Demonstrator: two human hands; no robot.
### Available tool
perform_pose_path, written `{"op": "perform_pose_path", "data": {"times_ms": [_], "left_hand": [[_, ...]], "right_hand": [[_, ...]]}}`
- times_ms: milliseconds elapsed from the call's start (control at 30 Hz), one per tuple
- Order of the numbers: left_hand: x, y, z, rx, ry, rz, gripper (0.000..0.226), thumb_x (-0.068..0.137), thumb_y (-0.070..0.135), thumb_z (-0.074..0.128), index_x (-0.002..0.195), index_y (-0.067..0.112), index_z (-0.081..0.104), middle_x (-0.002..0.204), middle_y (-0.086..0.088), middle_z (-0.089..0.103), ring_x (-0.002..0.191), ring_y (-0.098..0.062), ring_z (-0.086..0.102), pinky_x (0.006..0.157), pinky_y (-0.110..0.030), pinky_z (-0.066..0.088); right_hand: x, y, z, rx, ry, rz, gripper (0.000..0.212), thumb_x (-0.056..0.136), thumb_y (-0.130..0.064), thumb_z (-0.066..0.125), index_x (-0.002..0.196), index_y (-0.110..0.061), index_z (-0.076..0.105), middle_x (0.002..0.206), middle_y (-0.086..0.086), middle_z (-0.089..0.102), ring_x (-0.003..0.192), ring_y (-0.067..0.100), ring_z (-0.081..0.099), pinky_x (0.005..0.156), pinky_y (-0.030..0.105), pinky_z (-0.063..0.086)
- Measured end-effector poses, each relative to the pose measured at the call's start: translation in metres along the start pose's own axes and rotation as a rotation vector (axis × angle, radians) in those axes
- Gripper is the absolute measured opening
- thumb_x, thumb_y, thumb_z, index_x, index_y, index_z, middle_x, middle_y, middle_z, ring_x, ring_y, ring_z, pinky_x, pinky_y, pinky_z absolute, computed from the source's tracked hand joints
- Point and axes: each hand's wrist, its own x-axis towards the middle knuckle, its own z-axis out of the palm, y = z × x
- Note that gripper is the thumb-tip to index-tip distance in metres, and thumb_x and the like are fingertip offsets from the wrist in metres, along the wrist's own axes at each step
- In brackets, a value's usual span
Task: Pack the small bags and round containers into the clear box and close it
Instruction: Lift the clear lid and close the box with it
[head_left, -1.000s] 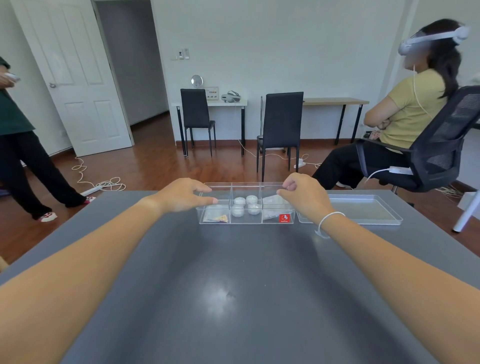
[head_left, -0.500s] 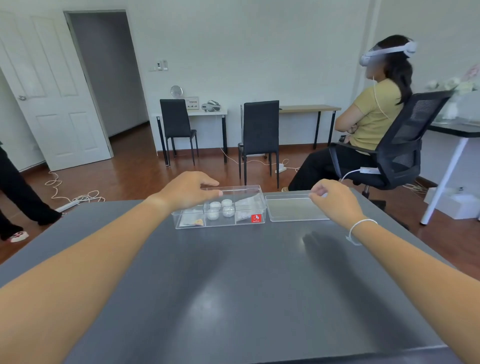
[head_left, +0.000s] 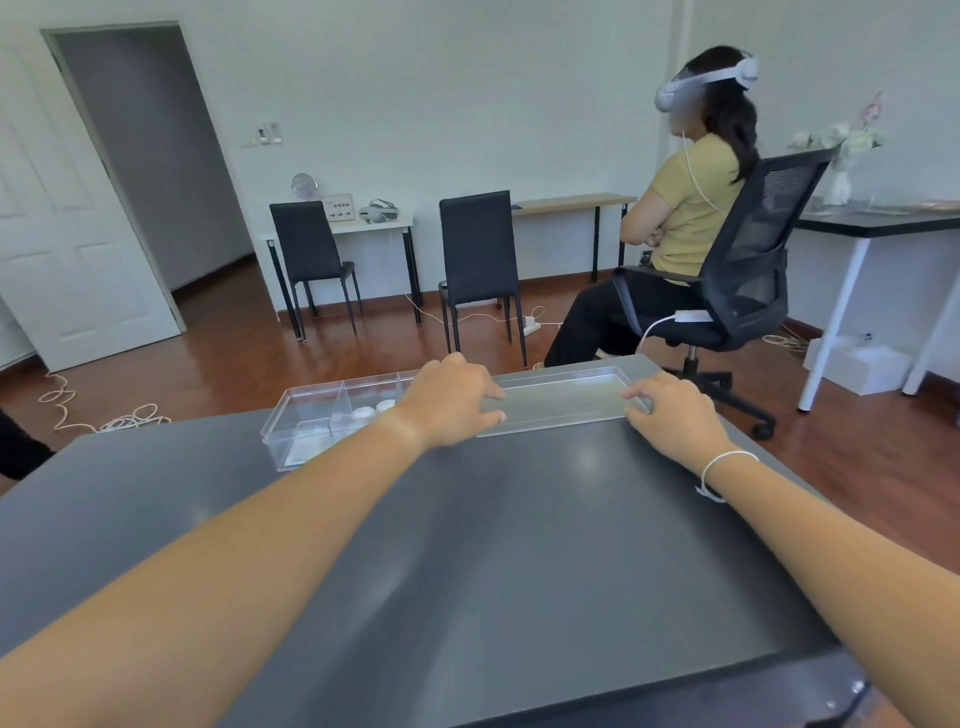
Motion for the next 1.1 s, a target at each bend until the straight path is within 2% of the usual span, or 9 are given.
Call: {"op": "perform_pose_path", "data": {"times_ms": [167, 333, 467, 600, 667, 767, 867, 967, 1100], "left_hand": [[0.005, 0.003, 0.016, 0.180, -0.049, 0.029, 0.038, 0.088, 0.039, 0.048, 0.122, 0.023, 0.058, 0.119, -0.003, 0.063, 0.113, -0.024, 0.042, 0.092, -0.036, 0.028], [0.005, 0.006, 0.030, 0.189, -0.076, 0.014, 0.033, 0.089, 0.036, 0.047, 0.114, 0.024, 0.064, 0.114, -0.003, 0.066, 0.111, -0.025, 0.043, 0.102, -0.040, 0.021], [0.005, 0.007, 0.032, 0.129, 0.009, -0.012, 0.027, 0.089, 0.027, 0.047, 0.108, 0.025, 0.066, 0.107, 0.000, 0.068, 0.104, -0.023, 0.045, 0.096, -0.037, 0.022], [0.005, 0.005, 0.022, 0.060, 0.098, -0.020, 0.025, 0.087, 0.022, 0.048, 0.105, 0.025, 0.065, 0.100, 0.003, 0.070, 0.101, -0.021, 0.045, 0.087, -0.033, 0.022], [0.005, 0.002, 0.014, 0.026, 0.133, -0.030, 0.025, 0.086, 0.021, 0.048, 0.103, 0.026, 0.065, 0.098, 0.005, 0.070, 0.100, -0.021, 0.047, 0.087, -0.032, 0.024], [0.000, -0.004, 0.001, -0.013, 0.205, -0.047, 0.023, 0.085, 0.020, 0.049, 0.100, 0.026, 0.065, 0.096, 0.006, 0.068, 0.099, -0.022, 0.049, 0.086, -0.032, 0.026], [-0.007, -0.014, -0.012, -0.057, 0.281, -0.056, 0.021, 0.086, 0.020, 0.050, 0.100, 0.024, 0.065, 0.097, 0.002, 0.066, 0.097, -0.022, 0.052, 0.087, -0.033, 0.032], [-0.017, -0.028, -0.027, -0.096, 0.333, -0.074, 0.022, 0.086, 0.019, 0.051, 0.104, 0.019, 0.065, 0.100, -0.002, 0.065, 0.096, -0.022, 0.053, 0.084, -0.031, 0.037], [-0.036, -0.052, -0.045, -0.143, 0.422, -0.100, 0.024, 0.088, 0.018, 0.053, 0.109, 0.016, 0.064, 0.104, -0.005, 0.062, 0.098, -0.024, 0.052, 0.084, -0.029, 0.040]], "right_hand": [[0.001, 0.004, 0.003, -0.004, 0.009, -0.020, 0.019, 0.089, -0.020, 0.052, 0.098, -0.018, 0.068, 0.114, 0.008, 0.061, 0.101, 0.028, 0.058, 0.086, 0.036, 0.046], [0.006, 0.006, 0.006, 0.073, -0.040, 0.009, 0.015, 0.090, -0.015, 0.052, 0.092, -0.013, 0.067, 0.114, 0.010, 0.059, 0.102, 0.027, 0.055, 0.089, 0.035, 0.044], [0.008, 0.004, 0.001, 0.216, -0.008, 0.073, 0.017, 0.090, -0.008, 0.048, 0.092, -0.008, 0.065, 0.114, 0.013, 0.057, 0.096, 0.024, 0.053, 0.087, 0.030, 0.040], [0.012, -0.005, -0.011, 0.258, 0.017, 0.104, 0.020, 0.091, -0.002, 0.046, 0.100, -0.003, 0.064, 0.122, 0.017, 0.054, 0.105, 0.033, 0.055, 0.091, 0.034, 0.042], [0.013, -0.009, -0.016, 0.298, 0.049, 0.125, 0.018, 0.091, -0.002, 0.046, 0.098, -0.003, 0.063, 0.122, 0.016, 0.054, 0.100, 0.029, 0.055, 0.085, 0.030, 0.041], [0.012, -0.019, -0.022, 0.391, 0.134, 0.075, 0.016, 0.092, -0.006, 0.047, 0.093, -0.004, 0.062, 0.119, 0.011, 0.056, 0.094, 0.020, 0.050, 0.080, 0.026, 0.036], [0.015, -0.033, -0.029, 0.433, 0.178, 0.019, 0.013, 0.091, -0.008, 0.049, 0.091, -0.007, 0.062, 0.117, 0.010, 0.058, 0.101, 0.023, 0.053, 0.083, 0.028, 0.037], [0.018, -0.051, -0.034, 0.473, 0.206, -0.028, 0.011, 0.091, -0.012, 0.051, 0.090, -0.011, 0.062, 0.115, 0.008, 0.059, 0.097, 0.019, 0.052, 0.081, 0.028, 0.038], [0.022, -0.079, -0.037, 0.567, 0.196, -0.100, 0.011, 0.091, -0.012, 0.052, 0.091, -0.012, 0.063, 0.108, 0.002, 0.059, 0.097, 0.018, 0.054, 0.088, 0.035, 0.049]]}}
